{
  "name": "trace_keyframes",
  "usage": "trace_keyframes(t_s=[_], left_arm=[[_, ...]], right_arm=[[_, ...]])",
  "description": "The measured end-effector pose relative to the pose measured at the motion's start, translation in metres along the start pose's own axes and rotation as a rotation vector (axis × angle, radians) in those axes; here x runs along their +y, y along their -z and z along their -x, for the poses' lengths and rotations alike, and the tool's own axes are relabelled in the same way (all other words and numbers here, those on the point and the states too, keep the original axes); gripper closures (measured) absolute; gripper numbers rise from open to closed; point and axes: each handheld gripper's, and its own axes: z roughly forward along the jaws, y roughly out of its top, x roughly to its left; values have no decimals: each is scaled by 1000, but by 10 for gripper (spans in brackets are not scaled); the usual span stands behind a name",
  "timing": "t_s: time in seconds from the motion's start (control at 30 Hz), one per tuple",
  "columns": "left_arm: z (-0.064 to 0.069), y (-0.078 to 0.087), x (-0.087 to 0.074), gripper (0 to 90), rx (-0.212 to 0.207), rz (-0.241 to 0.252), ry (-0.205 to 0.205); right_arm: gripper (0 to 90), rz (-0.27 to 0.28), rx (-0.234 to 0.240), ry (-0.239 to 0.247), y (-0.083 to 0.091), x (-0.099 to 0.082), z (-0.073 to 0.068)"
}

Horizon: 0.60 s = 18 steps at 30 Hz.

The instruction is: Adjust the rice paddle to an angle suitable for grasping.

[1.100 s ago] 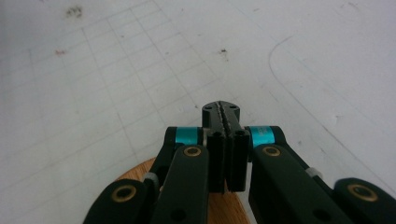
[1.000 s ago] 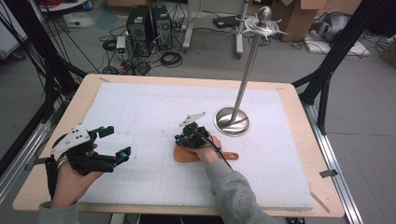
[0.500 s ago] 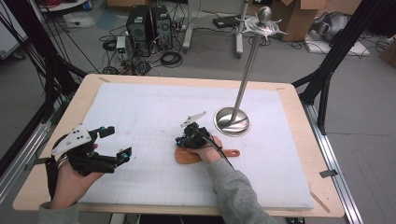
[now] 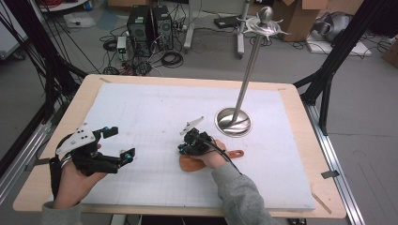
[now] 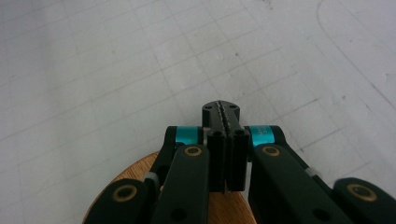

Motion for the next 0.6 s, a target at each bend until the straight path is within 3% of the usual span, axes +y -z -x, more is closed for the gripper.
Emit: trace_keyframes(t_s=[0.2,0.4,0.6], left_arm=[[1,-4,0,19,-8,-6,-2],[2,-8,1,19,-16,-10,-3],[5,-15,1,19,-31,-24,-11]], right_arm=[[897,-9,3,14,4,-4,-6],[897,49,49,-45,10,-20,-7],[897,30,47,-10,17,-27,-15]])
